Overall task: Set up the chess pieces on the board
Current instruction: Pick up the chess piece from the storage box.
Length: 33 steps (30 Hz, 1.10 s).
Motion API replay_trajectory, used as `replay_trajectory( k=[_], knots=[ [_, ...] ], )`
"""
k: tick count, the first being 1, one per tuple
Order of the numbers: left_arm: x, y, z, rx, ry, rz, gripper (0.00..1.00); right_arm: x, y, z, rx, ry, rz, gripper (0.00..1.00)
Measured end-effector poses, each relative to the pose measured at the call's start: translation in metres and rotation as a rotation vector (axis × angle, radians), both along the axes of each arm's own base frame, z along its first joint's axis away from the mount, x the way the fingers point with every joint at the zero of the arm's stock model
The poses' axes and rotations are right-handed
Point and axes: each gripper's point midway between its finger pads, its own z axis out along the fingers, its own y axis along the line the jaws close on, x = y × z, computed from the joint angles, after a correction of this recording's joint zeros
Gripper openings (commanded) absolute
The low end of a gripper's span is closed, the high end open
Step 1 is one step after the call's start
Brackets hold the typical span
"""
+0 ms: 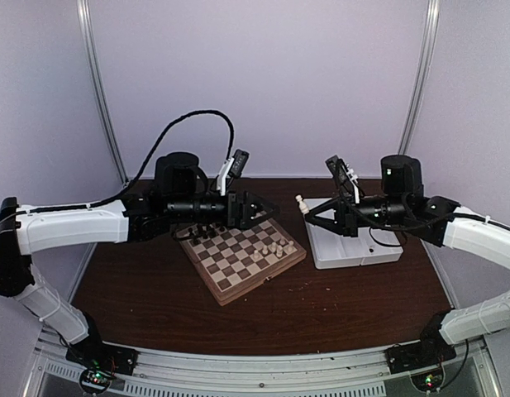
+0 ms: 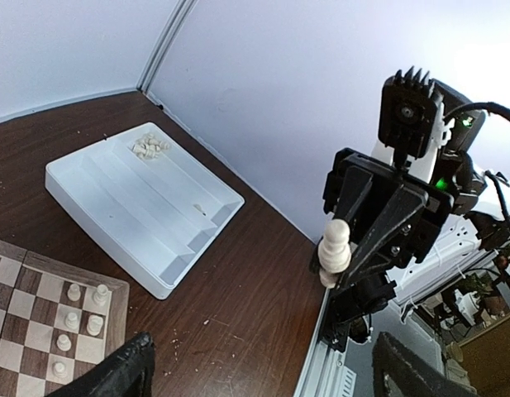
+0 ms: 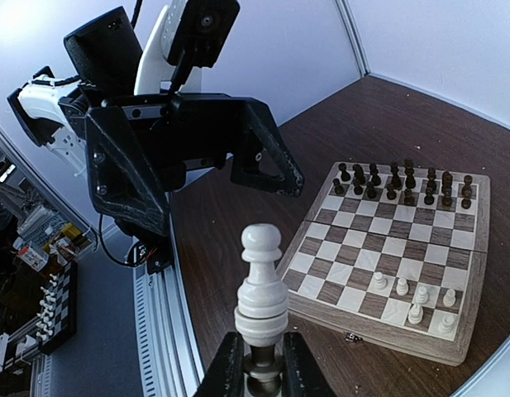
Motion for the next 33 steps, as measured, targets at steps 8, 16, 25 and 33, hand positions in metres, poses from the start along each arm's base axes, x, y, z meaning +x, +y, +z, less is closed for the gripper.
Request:
replay_trajectory(
  k=[8,16,25,33],
  knots=[
    [0.002,-0.012,-0.009,-0.002,0.051,-0.021,0.75,-0.004,0.018,-0.008,-0.044,0.004,0.028,0.14],
    [-0.001,-0.017,-0.006,-0.026,0.068,-0.035,0.59,-0.007,0.029,-0.02,-0.074,0.023,0.05,0.15],
    [0.001,-0.026,-0.021,-0.025,0.12,-0.05,0.44,-0.009,0.032,-0.025,-0.093,0.016,0.056,0.15],
    [0.003,-0.03,-0.026,-0.03,0.135,-0.055,0.32,-0.008,0.032,-0.034,-0.117,0.03,0.053,0.15]
  ],
)
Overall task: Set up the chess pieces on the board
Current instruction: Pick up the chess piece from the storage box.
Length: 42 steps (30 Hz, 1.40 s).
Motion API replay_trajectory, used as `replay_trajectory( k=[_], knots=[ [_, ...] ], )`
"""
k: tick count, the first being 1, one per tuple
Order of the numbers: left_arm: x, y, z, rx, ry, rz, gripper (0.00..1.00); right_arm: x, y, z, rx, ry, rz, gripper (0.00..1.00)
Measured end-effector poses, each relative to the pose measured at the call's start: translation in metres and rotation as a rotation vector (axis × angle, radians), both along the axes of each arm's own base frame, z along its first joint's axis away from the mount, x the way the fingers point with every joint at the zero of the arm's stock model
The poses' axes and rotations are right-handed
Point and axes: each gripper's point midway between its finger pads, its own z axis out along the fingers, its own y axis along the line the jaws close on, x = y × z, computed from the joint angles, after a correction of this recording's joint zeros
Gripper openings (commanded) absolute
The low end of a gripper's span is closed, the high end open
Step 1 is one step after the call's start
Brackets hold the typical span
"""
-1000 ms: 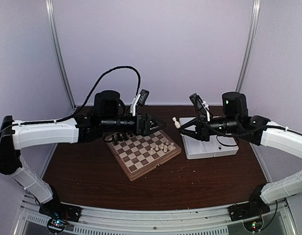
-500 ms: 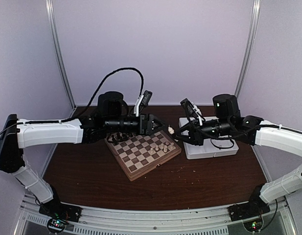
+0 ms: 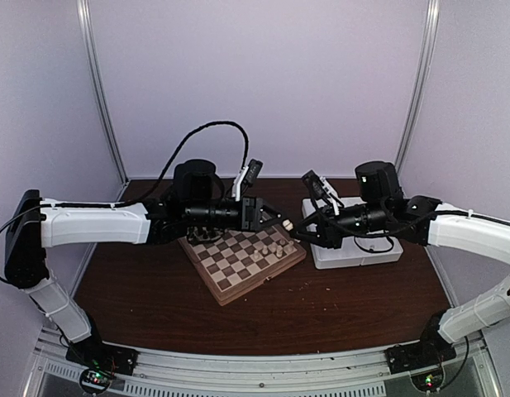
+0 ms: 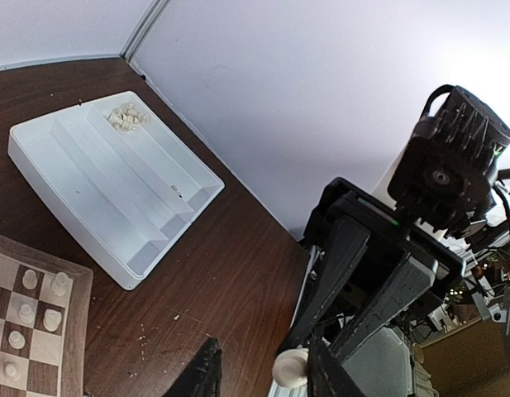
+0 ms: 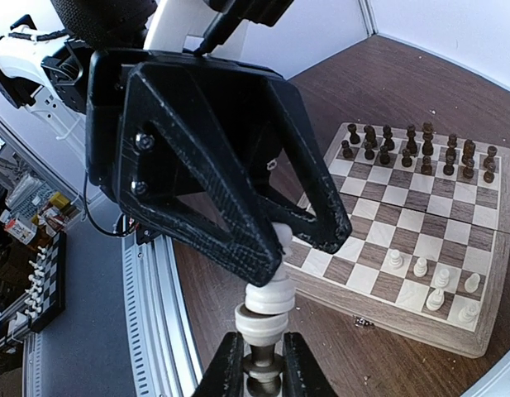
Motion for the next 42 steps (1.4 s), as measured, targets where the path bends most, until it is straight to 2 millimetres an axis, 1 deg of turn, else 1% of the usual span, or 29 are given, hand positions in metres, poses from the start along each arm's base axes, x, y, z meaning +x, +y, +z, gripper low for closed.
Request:
replay_trajectory(
  k=[4,9,12,14,15,17,18,20,22,25,26,28,30,31,33,37,40,42],
  knots=[
    [-0.0004,-0.0005,0.0012,-0.005,0.002,-0.003,0.2,0.0015,0.0008,-0.0036,-0.008,0.005,-0.003,0.15],
    [-0.001,-0.0008,0.0023,-0.008,0.002,-0.007,0.19,0.0034,0.0007,-0.0055,-0.015,-0.004,-0.007,0.15],
    [-0.0011,-0.0008,0.0023,-0.008,0.002,-0.008,0.16,0.0046,0.0003,-0.0058,-0.018,-0.01,-0.012,0.15],
    [-0.0011,-0.0008,0.0023,-0.008,0.002,-0.008,0.16,0.0052,0.0002,-0.0061,-0.019,-0.01,-0.015,0.15],
    [-0.0012,-0.0008,0.0024,-0.008,0.002,-0.008,0.2,0.0055,0.0,-0.0062,-0.02,-0.011,-0.017,0.15],
    [-0.0012,-0.0008,0.0023,-0.008,0.002,-0.008,0.32,0.0056,0.0001,-0.0062,-0.021,-0.012,-0.017,0.15],
    [-0.0013,-0.0009,0.0024,-0.008,0.0,-0.009,0.36,0.0056,0.0001,-0.0063,-0.021,-0.012,-0.017,0.15],
    [-0.0016,-0.0009,0.0023,-0.008,0.0,-0.011,0.37,0.0057,0.0002,-0.0066,-0.021,-0.012,-0.017,0.15],
    [-0.0018,-0.0009,0.0021,-0.007,0.002,-0.012,0.37,0.0058,0.0002,-0.0069,-0.022,-0.012,-0.017,0.15],
    [-0.0021,-0.0009,0.0021,-0.008,0.004,-0.014,0.34,0.0059,0.0002,-0.0069,-0.022,-0.012,-0.018,0.15],
    [-0.0022,-0.001,0.0021,-0.008,0.005,-0.014,0.34,0.006,0.0001,-0.0069,-0.022,-0.012,-0.018,0.15],
    [-0.0023,-0.001,0.0022,-0.009,0.005,-0.014,0.38,0.0061,0.0001,-0.007,-0.023,-0.012,-0.019,0.15],
    [-0.0027,-0.0011,0.0024,-0.009,0.005,-0.017,0.38,0.0061,0.0001,-0.007,-0.023,-0.012,-0.019,0.15],
    [-0.0031,-0.0011,0.0024,-0.01,0.006,-0.019,0.37,0.0063,0.0,-0.007,-0.023,-0.013,-0.019,0.15],
    [-0.0038,-0.0012,0.0025,-0.01,0.008,-0.023,0.31,0.0062,0.0001,-0.0071,-0.024,-0.013,-0.019,0.15],
    [-0.0049,-0.0014,0.0026,-0.012,0.01,-0.029,0.25,0.0062,0.0001,-0.007,-0.023,-0.013,-0.019,0.15],
    [-0.0053,-0.0016,0.0034,-0.015,0.008,-0.032,0.24,0.0062,0.0001,-0.007,-0.023,-0.013,-0.019,0.15],
    [-0.0052,-0.0018,0.0045,-0.019,0.006,-0.032,0.26,0.0062,0.0001,-0.0072,-0.024,-0.013,-0.019,0.15]
  ],
)
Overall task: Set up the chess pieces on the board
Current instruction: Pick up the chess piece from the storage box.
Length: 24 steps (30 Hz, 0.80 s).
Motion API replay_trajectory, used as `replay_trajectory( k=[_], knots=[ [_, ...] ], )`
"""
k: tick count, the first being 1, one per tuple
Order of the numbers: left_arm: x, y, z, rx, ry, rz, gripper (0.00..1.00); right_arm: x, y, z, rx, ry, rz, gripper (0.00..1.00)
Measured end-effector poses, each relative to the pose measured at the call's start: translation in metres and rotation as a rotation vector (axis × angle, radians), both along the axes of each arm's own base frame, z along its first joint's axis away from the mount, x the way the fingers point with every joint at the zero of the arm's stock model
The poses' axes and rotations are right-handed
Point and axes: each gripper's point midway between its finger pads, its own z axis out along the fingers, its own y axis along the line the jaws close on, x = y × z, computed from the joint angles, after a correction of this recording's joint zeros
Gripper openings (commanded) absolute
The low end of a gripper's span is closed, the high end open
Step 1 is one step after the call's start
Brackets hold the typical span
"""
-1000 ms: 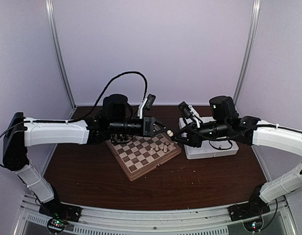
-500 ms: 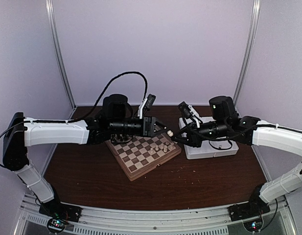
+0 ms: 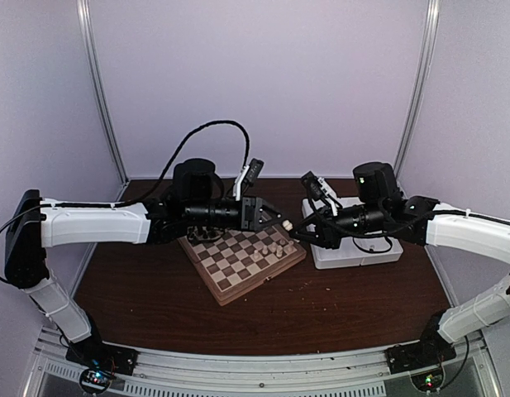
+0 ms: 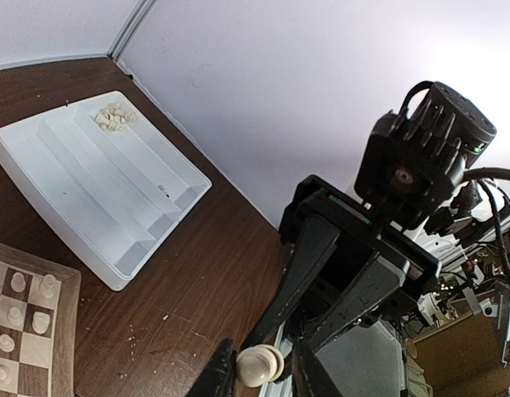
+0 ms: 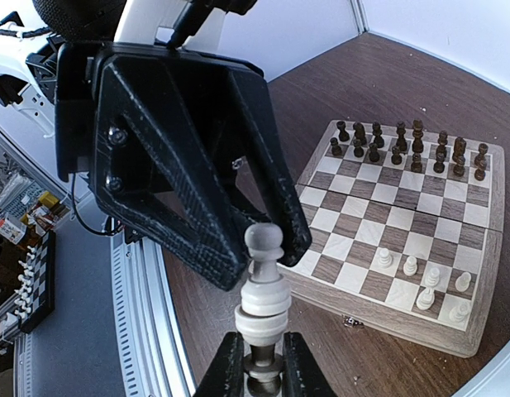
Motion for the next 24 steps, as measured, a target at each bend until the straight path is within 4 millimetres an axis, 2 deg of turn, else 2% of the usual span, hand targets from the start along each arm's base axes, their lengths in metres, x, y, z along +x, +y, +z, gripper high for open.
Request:
replay_trajectory(
  k=[5,7,10,15,19,24],
  knots=[
    [0.0,-0.0002,0.001,-0.004,-0.003,-0.001,0.33,0.0001,0.0,0.0,0.0,0.0,0.0,0.15],
    [-0.0002,0.0001,0.0004,-0.004,-0.003,-0.001,0.34,0.0001,0.0,0.0,0.0,0.0,0.0,0.15],
    [-0.0007,0.0007,-0.0003,-0.002,-0.003,-0.001,0.25,0.0001,0.0,0.0,0.0,0.0,-0.001,0.15],
    [-0.0012,0.0016,0.0006,-0.004,-0.004,0.0,0.16,0.0001,0.0,0.0,0.0,-0.001,-0.001,0.15],
    [-0.0017,0.0028,0.0005,-0.004,-0.005,0.002,0.04,-0.0007,0.0005,0.0001,0.0,0.0,0.002,0.15],
    [-0.0018,0.004,-0.0003,0.0,-0.01,0.004,0.03,-0.0006,0.0007,-0.0007,-0.001,0.002,0.002,0.15]
  ],
)
